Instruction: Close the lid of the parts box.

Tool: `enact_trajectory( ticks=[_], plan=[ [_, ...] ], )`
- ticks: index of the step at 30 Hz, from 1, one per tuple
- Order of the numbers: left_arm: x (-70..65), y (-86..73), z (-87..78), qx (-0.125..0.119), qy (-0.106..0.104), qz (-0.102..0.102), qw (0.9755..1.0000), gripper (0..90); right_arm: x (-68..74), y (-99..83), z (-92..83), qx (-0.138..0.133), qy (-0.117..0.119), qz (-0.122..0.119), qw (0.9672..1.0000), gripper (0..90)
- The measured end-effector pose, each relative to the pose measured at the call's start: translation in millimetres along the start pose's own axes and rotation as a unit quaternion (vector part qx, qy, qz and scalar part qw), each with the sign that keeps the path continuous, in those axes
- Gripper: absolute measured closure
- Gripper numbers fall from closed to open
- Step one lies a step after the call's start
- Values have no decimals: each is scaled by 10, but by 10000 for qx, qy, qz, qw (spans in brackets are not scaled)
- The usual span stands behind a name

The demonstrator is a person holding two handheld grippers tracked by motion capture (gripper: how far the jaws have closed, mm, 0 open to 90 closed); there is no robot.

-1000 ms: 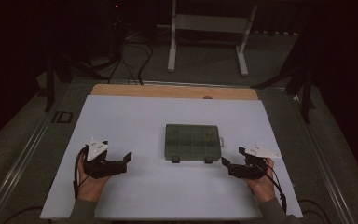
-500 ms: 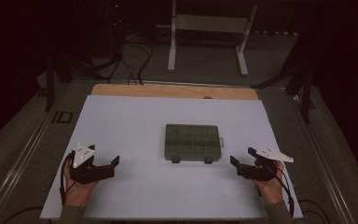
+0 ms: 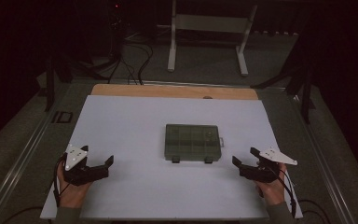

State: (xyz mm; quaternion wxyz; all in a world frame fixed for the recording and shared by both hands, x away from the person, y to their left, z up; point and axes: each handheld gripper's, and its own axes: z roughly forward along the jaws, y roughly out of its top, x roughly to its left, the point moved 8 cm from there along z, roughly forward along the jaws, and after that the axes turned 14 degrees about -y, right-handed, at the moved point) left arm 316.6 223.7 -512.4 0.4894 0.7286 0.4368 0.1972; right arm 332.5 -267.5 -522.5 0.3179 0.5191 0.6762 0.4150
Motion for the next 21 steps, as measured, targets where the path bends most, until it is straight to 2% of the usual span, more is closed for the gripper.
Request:
enact_trajectory(
  ticks=[10,21],
  plan=[
    [-10,-1,10,20,13,51,10000,24,63,23,-44,-197,115,-115,9997,129],
    [18,-13,35,36,46,11,10000,25,118,19,-34,-239,205,-241,9992,129]
  ],
)
